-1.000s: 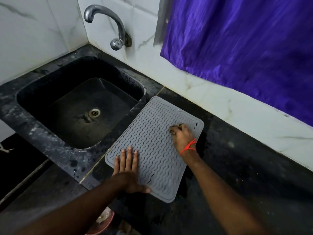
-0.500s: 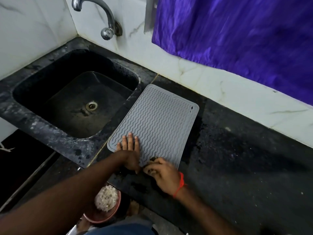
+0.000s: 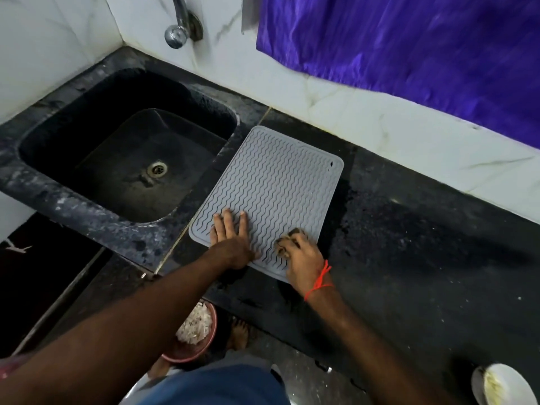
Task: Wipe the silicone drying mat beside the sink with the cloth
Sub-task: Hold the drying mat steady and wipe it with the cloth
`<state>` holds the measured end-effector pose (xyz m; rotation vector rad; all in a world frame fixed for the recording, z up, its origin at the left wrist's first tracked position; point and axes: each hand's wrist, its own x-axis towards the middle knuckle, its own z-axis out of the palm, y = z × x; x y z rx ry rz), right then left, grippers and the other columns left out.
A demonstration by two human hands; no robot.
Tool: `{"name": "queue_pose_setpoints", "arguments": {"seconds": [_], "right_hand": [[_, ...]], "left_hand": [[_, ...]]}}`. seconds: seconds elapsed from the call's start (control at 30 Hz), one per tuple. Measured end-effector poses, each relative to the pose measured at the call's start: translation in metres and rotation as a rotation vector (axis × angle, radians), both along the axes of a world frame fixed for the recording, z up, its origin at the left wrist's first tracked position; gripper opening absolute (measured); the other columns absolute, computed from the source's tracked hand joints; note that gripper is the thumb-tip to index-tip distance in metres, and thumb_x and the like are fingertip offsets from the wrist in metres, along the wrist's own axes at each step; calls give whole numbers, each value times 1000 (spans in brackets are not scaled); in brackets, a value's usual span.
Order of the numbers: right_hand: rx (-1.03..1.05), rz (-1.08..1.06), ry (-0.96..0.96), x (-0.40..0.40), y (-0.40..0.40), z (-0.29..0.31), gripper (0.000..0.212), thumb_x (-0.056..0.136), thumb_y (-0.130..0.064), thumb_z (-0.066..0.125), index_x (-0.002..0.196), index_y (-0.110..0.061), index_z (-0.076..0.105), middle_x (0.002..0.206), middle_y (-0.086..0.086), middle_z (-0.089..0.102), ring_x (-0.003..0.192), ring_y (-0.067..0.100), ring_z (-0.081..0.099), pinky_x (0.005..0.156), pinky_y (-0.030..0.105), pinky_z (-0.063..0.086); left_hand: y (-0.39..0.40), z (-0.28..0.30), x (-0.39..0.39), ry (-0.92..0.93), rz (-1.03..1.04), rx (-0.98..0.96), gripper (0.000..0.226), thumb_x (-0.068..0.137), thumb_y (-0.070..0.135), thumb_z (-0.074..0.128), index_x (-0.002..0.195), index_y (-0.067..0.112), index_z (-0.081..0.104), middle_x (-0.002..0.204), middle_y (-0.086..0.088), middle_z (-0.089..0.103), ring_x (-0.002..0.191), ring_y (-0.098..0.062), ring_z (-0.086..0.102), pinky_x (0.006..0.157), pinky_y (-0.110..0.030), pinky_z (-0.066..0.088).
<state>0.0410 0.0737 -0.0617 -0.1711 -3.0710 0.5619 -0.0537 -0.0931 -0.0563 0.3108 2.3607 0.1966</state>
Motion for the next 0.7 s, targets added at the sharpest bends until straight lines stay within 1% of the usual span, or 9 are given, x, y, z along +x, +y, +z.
{"name": "queue_pose_setpoints", "arguments": {"seconds": [0.07,0.2,0.3,0.37,0.43,0.5,0.53,0.63,0.7], "right_hand": [[15,25,-4,23,-16,2,45,68,0,59,108,-16,68,112,7,61,95,33,61,85,38,57],[0,57,-91,52,-35,10,40,75,-5,50,111,-15,66,118,8,59,105,33,57,92,40,52],[-94,175,-190,53,-29,20,37,77,-5,52,106,-20,70,114,2,60,105,26,58,90,31,50],[-215,226,-306,48,-19,26,36,78,-4,57,106,-21,72,115,-1,65,108,20,60,94,23,46],[-361,115,-335,40,-4,35,33,81,-5,63,107,-22,73,113,-2,68,107,17,62,97,23,46],[-501,-63,-234,25,17,42,29,84,-5,65,107,-22,74,111,-1,70,104,16,64,98,30,50],[-534,-144,-170,15,27,45,28,86,-7,64,107,-23,73,111,-1,70,104,16,65,97,32,51],[-510,-314,-42,-22,53,48,24,90,-19,63,112,-27,70,111,0,71,103,19,65,95,35,53],[-411,-324,-2,-47,64,45,26,89,-19,61,113,-26,68,114,3,68,106,24,63,96,36,51]], "left_hand": [[1,-1,1,18,-1,4,108,92,64,50,152,19,-27,151,-24,-41,141,-46,-33,119,-54,-9],[0,-1,3,17,-5,10,107,93,62,49,151,17,-29,150,-26,-43,140,-47,-35,119,-55,-9],[-2,0,4,2,-11,29,108,93,62,50,150,17,-30,148,-25,-45,139,-47,-36,118,-55,-11],[-4,2,5,-7,-19,38,108,93,61,50,150,17,-31,148,-25,-46,139,-46,-36,119,-54,-11],[-4,4,5,-7,-27,46,108,93,61,50,150,17,-31,147,-25,-46,139,-46,-36,119,-55,-11],[-3,6,5,-7,-29,56,108,93,61,50,150,17,-30,147,-24,-46,139,-45,-37,119,-55,-11],[-3,7,5,-12,-26,61,107,94,61,49,150,17,-30,147,-24,-46,138,-45,-37,120,-55,-11],[-1,7,6,4,2,112,102,94,64,44,152,17,-26,150,-21,-44,138,-42,-40,118,-55,-15],[4,6,8,42,-7,171,103,91,71,40,152,21,-25,152,-14,-45,136,-38,-43,115,-54,-19]]}}
